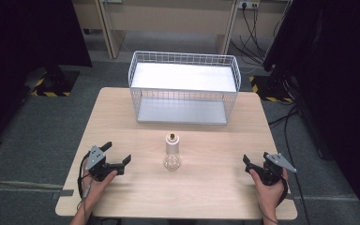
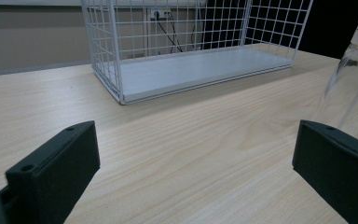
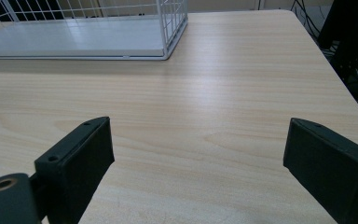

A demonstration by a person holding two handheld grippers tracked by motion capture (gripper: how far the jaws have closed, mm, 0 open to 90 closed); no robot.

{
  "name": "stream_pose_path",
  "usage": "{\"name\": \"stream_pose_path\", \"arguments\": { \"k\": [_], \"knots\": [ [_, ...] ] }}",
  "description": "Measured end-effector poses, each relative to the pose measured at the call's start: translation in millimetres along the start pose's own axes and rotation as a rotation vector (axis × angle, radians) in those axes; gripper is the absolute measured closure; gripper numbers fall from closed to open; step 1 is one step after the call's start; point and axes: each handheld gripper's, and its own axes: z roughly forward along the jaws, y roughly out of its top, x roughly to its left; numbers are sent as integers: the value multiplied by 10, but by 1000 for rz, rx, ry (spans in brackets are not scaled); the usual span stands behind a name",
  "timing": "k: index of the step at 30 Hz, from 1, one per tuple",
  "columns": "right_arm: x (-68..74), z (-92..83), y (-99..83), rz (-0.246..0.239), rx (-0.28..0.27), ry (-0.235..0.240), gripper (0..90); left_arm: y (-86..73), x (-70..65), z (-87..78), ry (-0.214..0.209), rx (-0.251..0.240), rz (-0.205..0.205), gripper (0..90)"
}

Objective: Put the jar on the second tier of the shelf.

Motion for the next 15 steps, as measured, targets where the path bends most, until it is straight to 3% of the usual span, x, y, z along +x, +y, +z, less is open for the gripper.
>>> {"name": "stream_pose_path", "arguments": {
  "k": [7, 15],
  "knots": [
    [1, -3, -2, -1, -1, 5, 85, 2, -28, -1, -11, -8, 15, 12],
    [-14, -5, -1, 16, -3, 3, 85, 78, -135, 0, -80, -42, 19, 32]
  ]
}}
